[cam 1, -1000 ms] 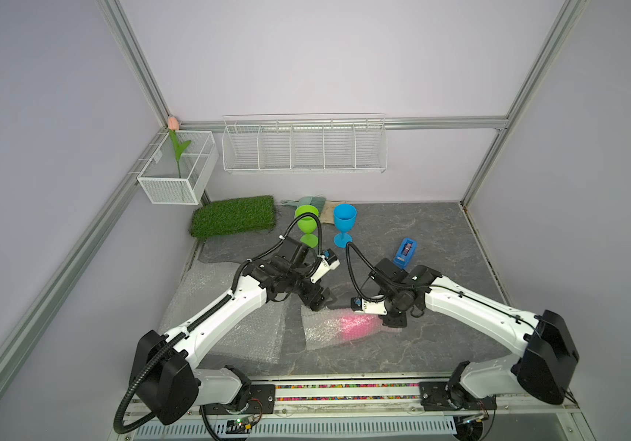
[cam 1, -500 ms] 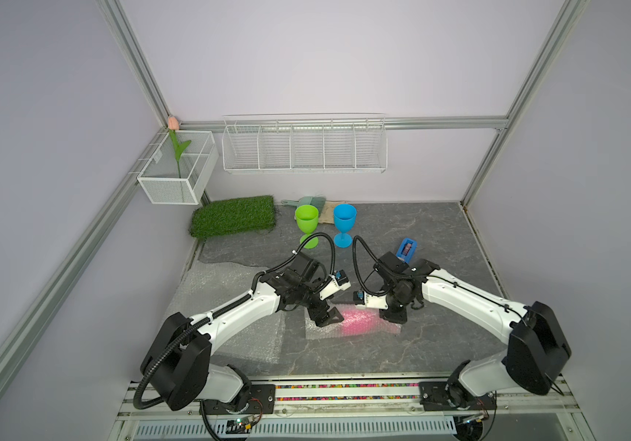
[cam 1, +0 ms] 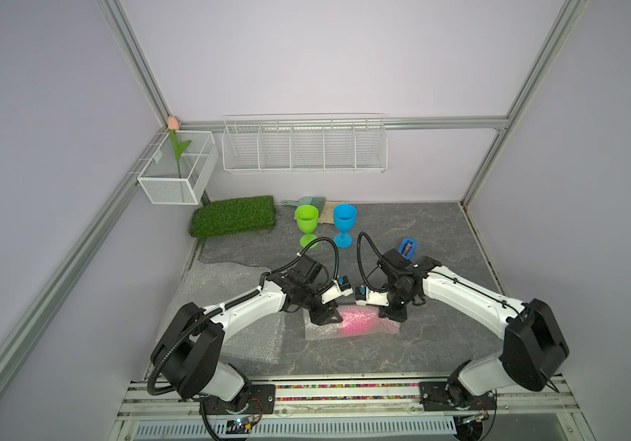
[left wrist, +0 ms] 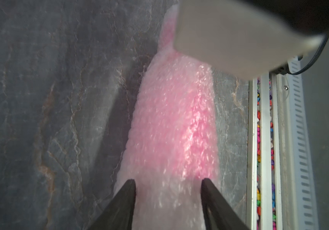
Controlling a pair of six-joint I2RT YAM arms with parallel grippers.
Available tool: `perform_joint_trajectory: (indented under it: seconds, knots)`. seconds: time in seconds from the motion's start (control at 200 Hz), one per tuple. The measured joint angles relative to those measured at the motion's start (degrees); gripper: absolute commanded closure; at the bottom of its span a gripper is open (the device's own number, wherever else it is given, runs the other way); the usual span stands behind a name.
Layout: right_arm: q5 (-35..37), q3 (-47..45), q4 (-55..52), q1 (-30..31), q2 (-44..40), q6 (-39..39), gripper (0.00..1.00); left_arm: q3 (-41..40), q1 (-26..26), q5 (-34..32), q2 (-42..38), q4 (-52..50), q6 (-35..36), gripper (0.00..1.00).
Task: Wrap wine glasses in bubble wrap
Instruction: Adjust the bubble wrap at the center of the board, then pull the tape from the tape cutter.
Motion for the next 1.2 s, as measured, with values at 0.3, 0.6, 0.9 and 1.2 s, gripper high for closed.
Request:
perform_joint_trajectory:
  seconds: [0.3,0.6,0.9,1.2]
  knots:
    - [-0.39,0.35,0.02,-0.24,0.24,-0.17,0.93,0.31,-0.28,-0.15,0.0,-1.38,1.62,0.83]
    - [-2.14,1.05,0.09,-1.79,-1.01,2.54,0.44,0.48,-1.31,-1.62,-0.02,-2.34,2.25,0.89]
    - [-10.62,0.44,16.79,-18.21,-9.97,26.27,0.44,0.48,-2.08,-3.26,-0.46,-2.34,2.25,0.91]
    - [-24.52,-8.0,41.09,-38.01,1.27,67.1,0.52,0.48,-2.91,-4.0,-1.31,-2.38,2.27,0.91]
